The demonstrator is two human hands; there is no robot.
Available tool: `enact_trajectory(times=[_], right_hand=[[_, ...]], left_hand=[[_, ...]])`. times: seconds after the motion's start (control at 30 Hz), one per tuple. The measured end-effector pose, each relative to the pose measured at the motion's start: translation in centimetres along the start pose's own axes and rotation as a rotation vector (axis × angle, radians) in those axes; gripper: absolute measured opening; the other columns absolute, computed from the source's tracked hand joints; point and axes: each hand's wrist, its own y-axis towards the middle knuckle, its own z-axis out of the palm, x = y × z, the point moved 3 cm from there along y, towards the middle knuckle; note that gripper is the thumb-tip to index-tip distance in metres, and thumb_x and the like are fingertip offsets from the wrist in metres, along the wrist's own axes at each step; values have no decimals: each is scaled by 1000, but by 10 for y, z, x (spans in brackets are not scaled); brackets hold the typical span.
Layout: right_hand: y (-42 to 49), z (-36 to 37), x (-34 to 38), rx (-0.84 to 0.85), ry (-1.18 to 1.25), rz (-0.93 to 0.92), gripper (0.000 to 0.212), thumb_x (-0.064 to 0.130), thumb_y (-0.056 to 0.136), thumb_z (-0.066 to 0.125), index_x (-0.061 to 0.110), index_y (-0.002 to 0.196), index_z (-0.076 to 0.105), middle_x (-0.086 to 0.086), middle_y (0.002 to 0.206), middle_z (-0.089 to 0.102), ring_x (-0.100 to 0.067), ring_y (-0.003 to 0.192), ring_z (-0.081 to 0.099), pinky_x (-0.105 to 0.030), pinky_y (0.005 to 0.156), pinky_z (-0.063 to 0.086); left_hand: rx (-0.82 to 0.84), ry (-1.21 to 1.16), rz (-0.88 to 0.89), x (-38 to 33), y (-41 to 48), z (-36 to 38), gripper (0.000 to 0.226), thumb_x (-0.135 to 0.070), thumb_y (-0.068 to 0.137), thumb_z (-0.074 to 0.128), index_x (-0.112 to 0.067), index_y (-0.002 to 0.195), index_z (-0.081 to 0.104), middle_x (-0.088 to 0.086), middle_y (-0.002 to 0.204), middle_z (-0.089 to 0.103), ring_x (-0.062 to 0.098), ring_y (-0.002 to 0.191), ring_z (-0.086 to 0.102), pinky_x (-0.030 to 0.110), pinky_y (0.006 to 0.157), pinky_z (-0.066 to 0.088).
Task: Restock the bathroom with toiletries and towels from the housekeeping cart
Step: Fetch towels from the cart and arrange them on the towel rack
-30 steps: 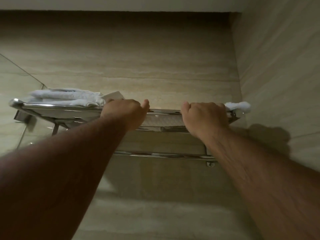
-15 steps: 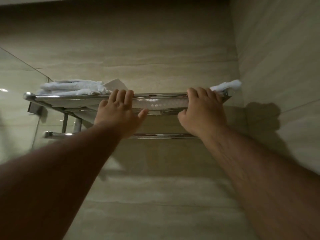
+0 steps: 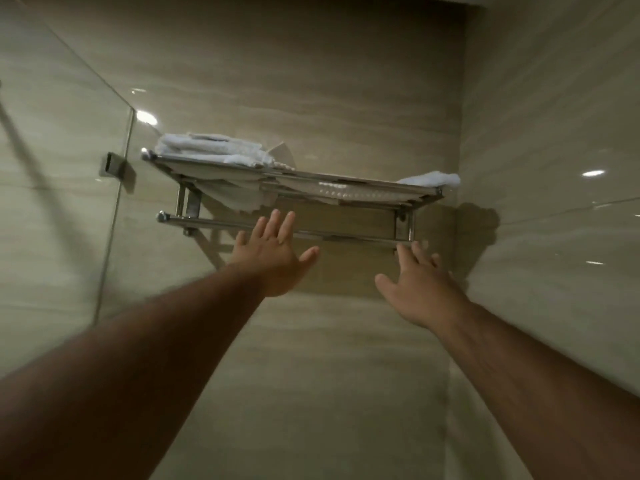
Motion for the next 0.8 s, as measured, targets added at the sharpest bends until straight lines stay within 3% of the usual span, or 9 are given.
enact_trajectory(times=[0.4, 0.6, 0.8], right_hand=[[-187, -8, -35, 66, -225, 166, 75, 58, 98, 36, 24, 159, 8, -5, 168, 1, -34, 153, 7, -51, 120, 19], [-323, -7, -63, 78, 12, 302, 78, 56, 97, 47, 23, 160, 14, -1, 168, 6, -23, 154, 7, -40, 122, 18], [-425, -20, -84, 40, 127, 362, 73, 54, 97, 48, 24, 158, 23, 3, 167, 13, -15, 154, 9, -36, 120, 18]], left_hand=[[283, -272, 58, -10, -153, 57, 89, -76, 93, 28, -28, 159, -6, 0, 168, -7, 25, 154, -1, 51, 123, 8], [376, -350, 146, -52, -262, 69, 94, -76, 90, 34, -25, 160, -4, 0, 168, -4, 25, 154, 1, 49, 124, 9], [329, -454, 202, -74, -361, 46, 91, -73, 91, 34, -27, 159, -3, -4, 168, -1, 19, 154, -1, 43, 124, 6]])
